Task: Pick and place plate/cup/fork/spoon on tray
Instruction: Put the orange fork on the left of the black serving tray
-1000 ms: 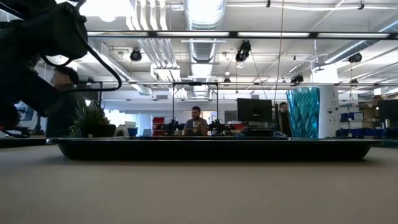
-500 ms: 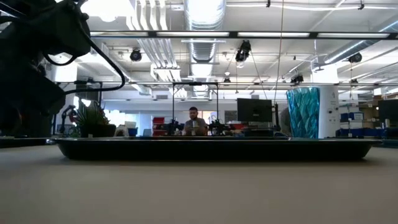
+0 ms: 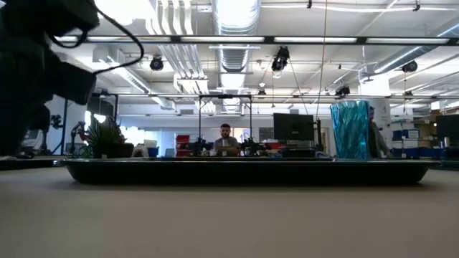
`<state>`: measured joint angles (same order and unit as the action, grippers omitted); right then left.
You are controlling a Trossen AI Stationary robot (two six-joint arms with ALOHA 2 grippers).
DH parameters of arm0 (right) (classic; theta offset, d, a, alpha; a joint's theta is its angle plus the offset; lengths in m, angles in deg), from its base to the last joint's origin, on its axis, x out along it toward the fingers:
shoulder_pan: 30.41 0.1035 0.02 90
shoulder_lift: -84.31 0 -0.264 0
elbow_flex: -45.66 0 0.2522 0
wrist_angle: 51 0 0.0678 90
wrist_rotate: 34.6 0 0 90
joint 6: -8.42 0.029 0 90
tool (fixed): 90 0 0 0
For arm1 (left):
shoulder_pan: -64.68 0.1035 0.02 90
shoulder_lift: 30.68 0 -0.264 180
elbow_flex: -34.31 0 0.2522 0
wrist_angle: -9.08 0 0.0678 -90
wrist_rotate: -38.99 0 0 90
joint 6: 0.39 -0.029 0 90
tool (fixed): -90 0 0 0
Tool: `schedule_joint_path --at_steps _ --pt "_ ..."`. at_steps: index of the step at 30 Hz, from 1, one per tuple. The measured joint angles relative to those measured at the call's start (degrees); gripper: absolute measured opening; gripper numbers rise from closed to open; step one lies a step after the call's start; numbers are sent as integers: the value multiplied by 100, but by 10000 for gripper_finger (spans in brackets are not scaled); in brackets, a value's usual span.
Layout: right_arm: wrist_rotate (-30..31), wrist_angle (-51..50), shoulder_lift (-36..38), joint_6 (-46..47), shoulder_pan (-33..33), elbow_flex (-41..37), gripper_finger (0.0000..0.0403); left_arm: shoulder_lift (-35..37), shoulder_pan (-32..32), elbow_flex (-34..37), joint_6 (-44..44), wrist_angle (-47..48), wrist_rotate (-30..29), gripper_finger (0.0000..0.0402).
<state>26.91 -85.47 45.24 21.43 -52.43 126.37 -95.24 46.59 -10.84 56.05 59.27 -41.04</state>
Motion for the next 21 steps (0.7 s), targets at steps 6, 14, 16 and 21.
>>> schedule_joint_path --at_steps 6,14,16,21 --pt "4 -2 0 2 0 0 9 838 8 -115 174 223 -675 1" --pt "9 -2 -7 2 0 0 9 1864 47 -377 197 580 -1661 0" --pt "13 -2 -7 2 0 0 9 2064 89 -484 192 897 -1831 0" --pt "13 -2 -7 2 0 0 9 2384 249 -684 -41 1062 -2013 0"
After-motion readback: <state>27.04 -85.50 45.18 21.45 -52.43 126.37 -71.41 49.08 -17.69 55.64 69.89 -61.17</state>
